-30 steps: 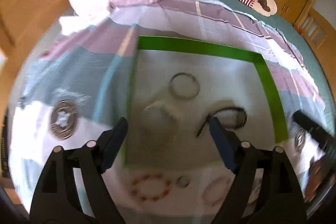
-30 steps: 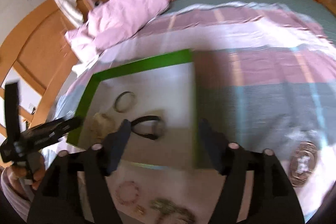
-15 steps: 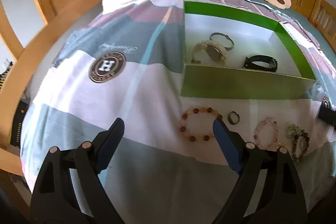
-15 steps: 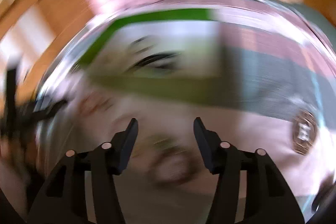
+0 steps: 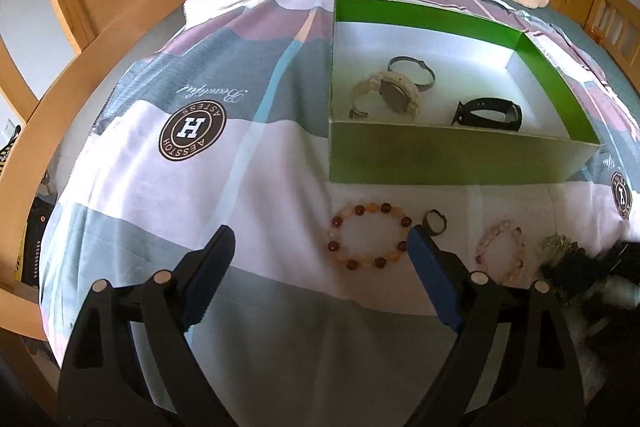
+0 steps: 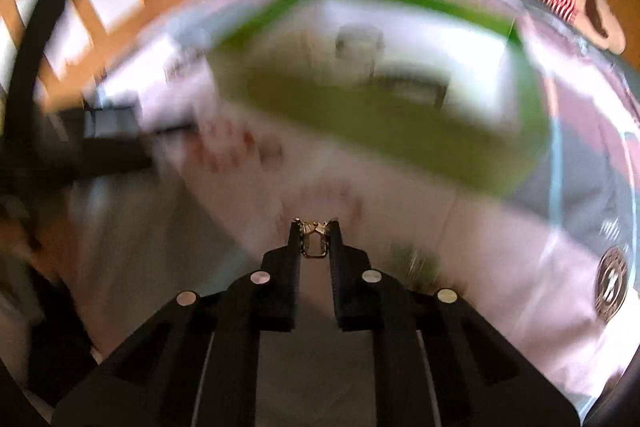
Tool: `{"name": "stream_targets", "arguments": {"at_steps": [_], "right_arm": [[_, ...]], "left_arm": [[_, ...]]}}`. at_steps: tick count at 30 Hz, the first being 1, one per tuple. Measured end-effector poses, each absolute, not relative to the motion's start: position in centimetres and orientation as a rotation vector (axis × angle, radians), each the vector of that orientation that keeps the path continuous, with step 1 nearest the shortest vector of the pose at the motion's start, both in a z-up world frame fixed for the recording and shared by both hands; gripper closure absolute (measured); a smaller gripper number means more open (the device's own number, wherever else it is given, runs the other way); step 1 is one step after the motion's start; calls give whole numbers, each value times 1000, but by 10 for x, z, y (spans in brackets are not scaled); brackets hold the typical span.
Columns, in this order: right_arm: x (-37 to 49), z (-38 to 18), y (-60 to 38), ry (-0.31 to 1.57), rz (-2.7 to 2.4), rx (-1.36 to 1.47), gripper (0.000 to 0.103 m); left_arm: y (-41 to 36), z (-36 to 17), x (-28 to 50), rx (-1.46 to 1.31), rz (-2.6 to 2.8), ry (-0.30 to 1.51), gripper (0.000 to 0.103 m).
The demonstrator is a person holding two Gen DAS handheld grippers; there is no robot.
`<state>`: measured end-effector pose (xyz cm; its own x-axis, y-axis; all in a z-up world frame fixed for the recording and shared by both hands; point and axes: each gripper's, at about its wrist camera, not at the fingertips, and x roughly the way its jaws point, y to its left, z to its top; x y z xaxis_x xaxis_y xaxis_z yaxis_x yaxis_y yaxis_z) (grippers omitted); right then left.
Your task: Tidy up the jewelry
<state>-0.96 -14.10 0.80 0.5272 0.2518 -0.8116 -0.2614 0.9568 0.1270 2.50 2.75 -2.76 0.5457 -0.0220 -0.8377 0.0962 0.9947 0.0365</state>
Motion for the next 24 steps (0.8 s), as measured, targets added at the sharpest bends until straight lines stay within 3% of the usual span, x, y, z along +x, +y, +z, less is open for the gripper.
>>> {"name": "stream_targets", "arguments": {"at_steps": [5, 7, 11, 14, 15, 16, 20, 24], "right_arm": [[59, 26, -173, 895, 154, 75, 85], [76, 23, -182, 873, 92, 50, 45], [25, 28, -226, 768, -26, 112, 38], [-4, -1, -277, 748, -211, 171, 24], [-12, -15, -291, 745, -251, 178, 13], [-21, -28, -305, 717, -309, 189, 8], [-7, -64, -325, 879, -375, 120, 7], [-5, -76, -333, 928, -446, 128, 2]], "left_arm": [[27, -39, 28, 48, -80, 1021, 14], [26, -47, 26, 46, -82, 1007, 13], [28, -60, 25, 78, -27, 911, 8], [36, -78, 29, 33, 23, 861, 6], [38, -83, 33, 20, 23, 897, 4], [39, -88, 38, 8, 21, 935, 3], [40, -89, 40, 12, 33, 938, 3], [40, -89, 41, 5, 29, 939, 3]]}}
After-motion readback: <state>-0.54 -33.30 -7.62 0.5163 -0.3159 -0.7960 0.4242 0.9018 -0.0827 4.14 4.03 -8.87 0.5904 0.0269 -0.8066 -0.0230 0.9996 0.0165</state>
